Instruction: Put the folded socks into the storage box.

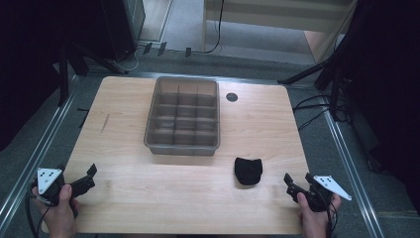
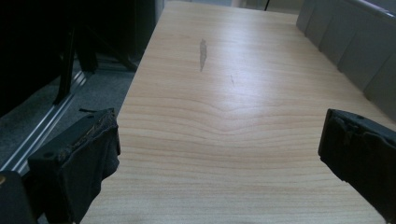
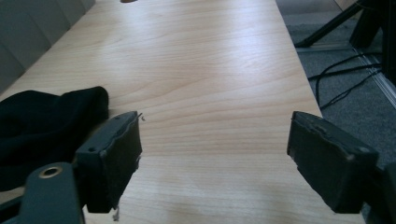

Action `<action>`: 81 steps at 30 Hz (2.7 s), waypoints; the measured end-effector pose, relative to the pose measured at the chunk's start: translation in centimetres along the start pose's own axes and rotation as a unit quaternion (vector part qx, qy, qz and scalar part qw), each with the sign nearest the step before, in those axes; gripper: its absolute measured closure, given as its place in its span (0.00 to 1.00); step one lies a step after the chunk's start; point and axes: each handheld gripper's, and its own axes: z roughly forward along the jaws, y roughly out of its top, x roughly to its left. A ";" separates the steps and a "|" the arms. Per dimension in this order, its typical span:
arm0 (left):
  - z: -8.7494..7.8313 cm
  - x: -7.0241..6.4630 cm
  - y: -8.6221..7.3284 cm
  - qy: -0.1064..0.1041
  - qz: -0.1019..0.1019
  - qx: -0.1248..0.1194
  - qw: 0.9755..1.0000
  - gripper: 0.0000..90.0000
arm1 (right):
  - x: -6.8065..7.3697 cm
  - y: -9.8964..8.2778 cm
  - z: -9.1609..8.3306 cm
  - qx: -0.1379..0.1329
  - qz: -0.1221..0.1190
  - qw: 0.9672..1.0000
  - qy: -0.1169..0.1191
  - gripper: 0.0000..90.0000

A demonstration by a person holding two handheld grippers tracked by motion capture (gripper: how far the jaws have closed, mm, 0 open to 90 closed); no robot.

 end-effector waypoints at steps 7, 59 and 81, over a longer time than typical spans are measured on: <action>0.1 0.1 0.0 0.001 -0.005 0.002 1.000 0.00 | 2.1 1.5 -0.4 0.007 -0.022 1.000 0.012 0.22; 0.4 0.3 0.2 -0.012 -0.009 0.024 1.000 0.00 | 14.9 4.7 8.9 0.290 -0.066 0.954 -0.040 0.18; 0.5 0.4 0.2 -0.015 -0.016 0.031 0.999 0.00 | 13.0 5.0 8.5 0.296 -0.171 0.939 -0.036 0.65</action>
